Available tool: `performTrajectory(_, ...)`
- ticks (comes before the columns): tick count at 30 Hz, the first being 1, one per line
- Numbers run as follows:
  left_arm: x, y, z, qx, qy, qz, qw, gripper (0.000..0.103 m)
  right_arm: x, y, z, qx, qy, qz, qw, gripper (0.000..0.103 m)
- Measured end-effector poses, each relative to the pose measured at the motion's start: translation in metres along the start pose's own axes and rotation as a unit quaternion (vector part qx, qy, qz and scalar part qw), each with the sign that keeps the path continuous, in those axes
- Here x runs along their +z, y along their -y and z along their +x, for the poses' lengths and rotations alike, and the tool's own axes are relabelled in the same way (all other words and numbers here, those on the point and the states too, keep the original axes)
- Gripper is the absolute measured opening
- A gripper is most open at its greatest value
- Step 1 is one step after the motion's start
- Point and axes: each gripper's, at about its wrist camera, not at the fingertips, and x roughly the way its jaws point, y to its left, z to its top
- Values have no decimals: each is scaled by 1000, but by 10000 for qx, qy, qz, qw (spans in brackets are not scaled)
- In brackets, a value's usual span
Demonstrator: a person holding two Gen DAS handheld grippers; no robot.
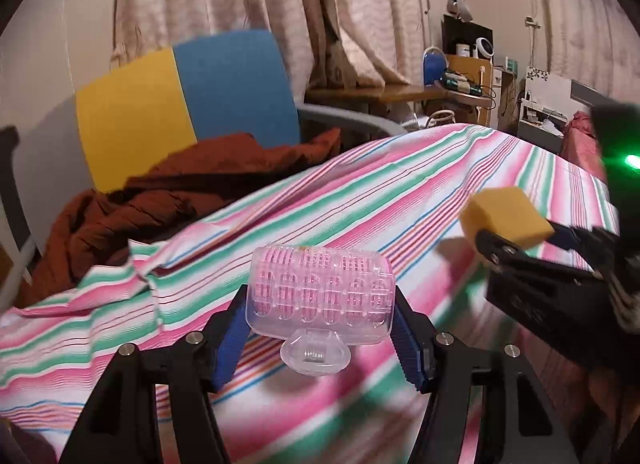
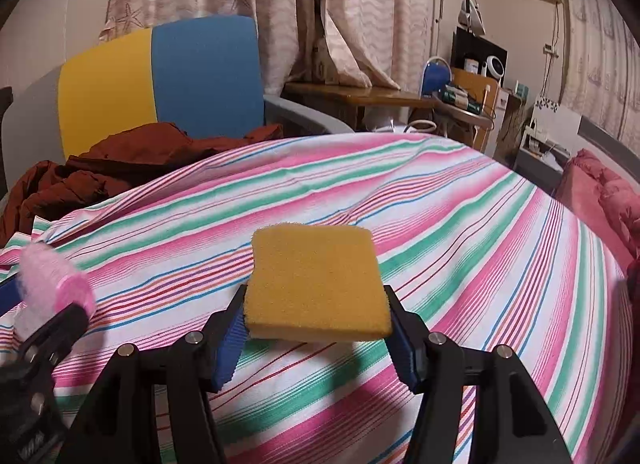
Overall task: Organize objects
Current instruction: 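Carry the pink hair roller and yellow sponge into the gold tray and release both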
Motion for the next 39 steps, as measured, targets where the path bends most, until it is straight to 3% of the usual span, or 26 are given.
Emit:
performTrajectory(8,-25,-8,-48,113,285,-66,9995,65,2,-8,-21,-40,485,-198,9986,62)
performTrajectory(15,-45,-19,-76,187,307,-235,9991,65,-4,-11,-39,87,502,-219,9985,62)
performTrajectory(28,-69,-27,-108,168,331,-413,9985,65,-28,-21,-77,423,262,-173,9986,62)
performTrajectory(39,-101,-45,-154,26,102,-782,9969,65,-57,-53,-122,1178,-18,-385,9923,62)
